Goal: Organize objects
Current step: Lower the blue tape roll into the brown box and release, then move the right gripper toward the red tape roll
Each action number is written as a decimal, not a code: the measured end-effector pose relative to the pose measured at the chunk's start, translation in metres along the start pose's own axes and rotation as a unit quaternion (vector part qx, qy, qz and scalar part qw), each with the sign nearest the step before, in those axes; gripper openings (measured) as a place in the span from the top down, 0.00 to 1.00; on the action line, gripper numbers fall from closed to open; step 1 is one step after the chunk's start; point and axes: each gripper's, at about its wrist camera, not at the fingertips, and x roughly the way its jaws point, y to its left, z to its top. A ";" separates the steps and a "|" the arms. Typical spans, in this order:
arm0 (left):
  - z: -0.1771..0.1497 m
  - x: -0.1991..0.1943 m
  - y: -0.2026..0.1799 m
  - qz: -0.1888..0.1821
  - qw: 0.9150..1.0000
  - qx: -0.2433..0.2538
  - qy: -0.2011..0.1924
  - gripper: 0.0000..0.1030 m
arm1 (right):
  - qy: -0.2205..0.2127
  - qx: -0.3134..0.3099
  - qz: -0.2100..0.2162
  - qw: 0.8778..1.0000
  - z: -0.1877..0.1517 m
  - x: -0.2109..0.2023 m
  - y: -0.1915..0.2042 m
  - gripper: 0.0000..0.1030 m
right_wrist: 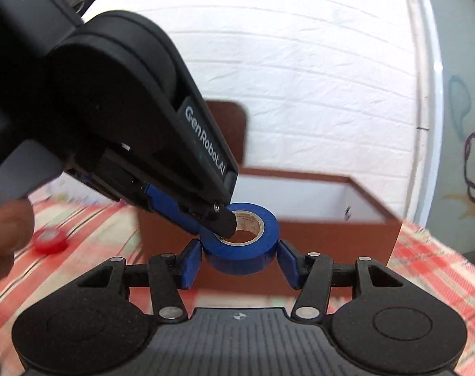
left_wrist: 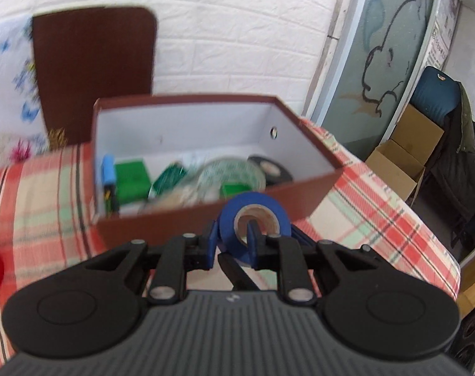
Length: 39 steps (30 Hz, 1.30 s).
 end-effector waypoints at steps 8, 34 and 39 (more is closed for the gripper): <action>0.031 0.041 0.001 0.068 0.997 0.007 -0.018 0.45 | -0.013 0.007 -0.040 0.999 0.016 0.055 -0.022 0.37; -0.147 -0.016 0.067 0.169 0.985 0.010 -0.020 0.19 | 0.170 0.118 0.021 0.978 -0.057 -0.015 -0.015 0.29; -0.147 -0.018 0.066 0.165 0.986 0.005 -0.021 0.17 | 0.175 0.101 0.013 0.979 -0.057 -0.016 -0.007 0.28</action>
